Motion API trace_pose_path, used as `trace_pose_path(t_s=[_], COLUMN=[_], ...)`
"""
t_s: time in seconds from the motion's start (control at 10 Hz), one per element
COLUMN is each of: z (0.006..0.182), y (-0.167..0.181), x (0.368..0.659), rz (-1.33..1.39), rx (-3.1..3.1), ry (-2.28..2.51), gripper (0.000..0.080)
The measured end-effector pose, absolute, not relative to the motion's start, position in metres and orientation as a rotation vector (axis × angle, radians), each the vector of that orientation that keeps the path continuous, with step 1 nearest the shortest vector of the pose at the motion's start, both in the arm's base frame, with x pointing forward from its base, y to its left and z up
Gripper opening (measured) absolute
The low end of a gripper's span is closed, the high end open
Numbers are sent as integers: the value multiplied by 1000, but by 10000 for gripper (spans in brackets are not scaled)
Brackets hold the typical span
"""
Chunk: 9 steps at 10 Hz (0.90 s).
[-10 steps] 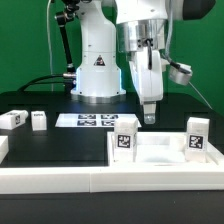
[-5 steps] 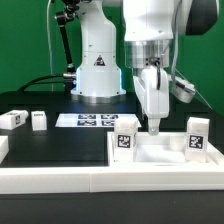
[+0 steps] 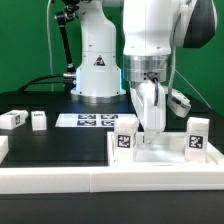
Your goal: Assemble square table
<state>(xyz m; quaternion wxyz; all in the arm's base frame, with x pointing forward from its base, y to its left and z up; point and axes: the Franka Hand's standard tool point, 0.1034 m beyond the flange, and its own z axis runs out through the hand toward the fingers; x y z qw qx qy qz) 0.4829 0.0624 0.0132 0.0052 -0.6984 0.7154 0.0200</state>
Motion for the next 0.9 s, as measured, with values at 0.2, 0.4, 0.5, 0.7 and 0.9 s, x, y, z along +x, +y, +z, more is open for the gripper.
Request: trace_pose_path(t_s=[0.2, 0.4, 0.5, 0.7, 0.9], z=[14, 14, 14, 16, 17], y=[59, 53, 48, 37, 25], x=[485, 486, 486, 490, 488], rz=[56, 50, 50, 30, 34], rx=[-2203, -2223, -2240, -2273, -2317], ry=[2222, 2205, 2191, 2154, 2117], gripper=[536, 219, 219, 61, 61])
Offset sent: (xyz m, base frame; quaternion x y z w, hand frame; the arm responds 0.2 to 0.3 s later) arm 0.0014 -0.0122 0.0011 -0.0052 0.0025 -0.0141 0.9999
